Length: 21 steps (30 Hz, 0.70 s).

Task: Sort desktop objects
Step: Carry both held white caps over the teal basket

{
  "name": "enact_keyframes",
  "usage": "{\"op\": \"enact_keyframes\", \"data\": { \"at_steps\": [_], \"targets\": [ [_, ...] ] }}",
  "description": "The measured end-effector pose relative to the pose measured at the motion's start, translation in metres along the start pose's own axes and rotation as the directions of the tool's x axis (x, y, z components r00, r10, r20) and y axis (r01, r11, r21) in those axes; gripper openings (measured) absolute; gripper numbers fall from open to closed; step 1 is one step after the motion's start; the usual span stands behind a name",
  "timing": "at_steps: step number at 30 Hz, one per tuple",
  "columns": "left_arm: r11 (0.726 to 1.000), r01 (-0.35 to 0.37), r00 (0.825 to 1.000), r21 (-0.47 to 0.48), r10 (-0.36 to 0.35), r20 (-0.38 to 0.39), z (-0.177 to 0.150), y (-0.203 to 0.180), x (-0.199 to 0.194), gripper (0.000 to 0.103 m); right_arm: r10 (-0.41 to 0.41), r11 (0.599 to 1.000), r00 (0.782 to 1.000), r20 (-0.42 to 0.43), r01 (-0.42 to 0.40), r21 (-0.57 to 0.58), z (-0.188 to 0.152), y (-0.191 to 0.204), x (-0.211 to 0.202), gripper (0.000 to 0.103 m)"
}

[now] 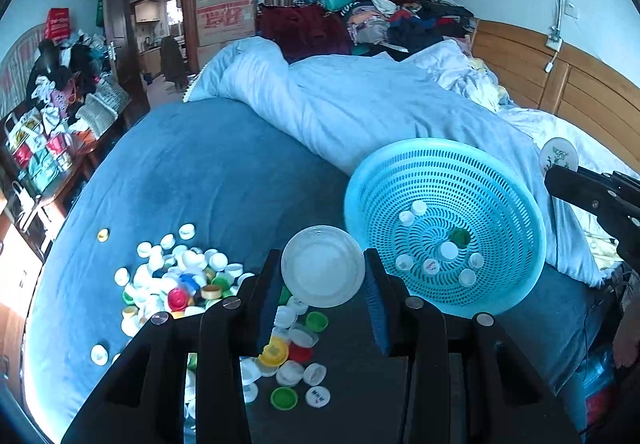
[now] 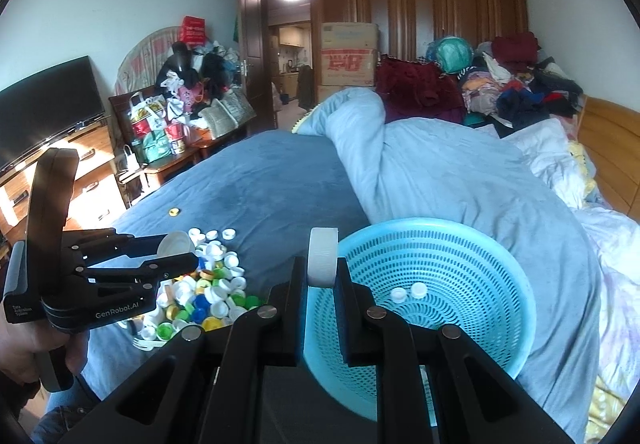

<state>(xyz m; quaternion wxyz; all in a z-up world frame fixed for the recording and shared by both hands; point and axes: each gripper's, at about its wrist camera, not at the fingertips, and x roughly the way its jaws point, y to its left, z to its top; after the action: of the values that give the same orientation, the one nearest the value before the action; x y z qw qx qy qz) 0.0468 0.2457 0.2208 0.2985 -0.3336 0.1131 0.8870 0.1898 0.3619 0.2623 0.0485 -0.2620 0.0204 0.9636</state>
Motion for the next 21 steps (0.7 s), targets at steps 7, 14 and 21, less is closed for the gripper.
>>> {"op": "enact_keyframes", "data": {
  "at_steps": [7, 14, 21],
  "targets": [
    [0.999, 0.037, 0.999, 0.031, -0.036, -0.022, 0.023, -0.027, 0.013, 0.034, -0.033, 0.999, 0.999, -0.029, 0.034, 0.028, -0.001, -0.024, 0.002, 0.014],
    [0.993, 0.095, 0.993, 0.069, -0.09, -0.073, 0.047, -0.056, 0.032, 0.034, -0.049, 0.997, 0.996, -0.079, 0.054, 0.059, -0.005, -0.051, 0.012, 0.013],
    [0.985, 0.132, 0.981, 0.111, -0.114, -0.16, 0.059, -0.085, 0.059, 0.034, -0.054, 0.994, 0.989, -0.138, 0.066, 0.085, -0.007, -0.078, 0.028, 0.013]
  ]
}}
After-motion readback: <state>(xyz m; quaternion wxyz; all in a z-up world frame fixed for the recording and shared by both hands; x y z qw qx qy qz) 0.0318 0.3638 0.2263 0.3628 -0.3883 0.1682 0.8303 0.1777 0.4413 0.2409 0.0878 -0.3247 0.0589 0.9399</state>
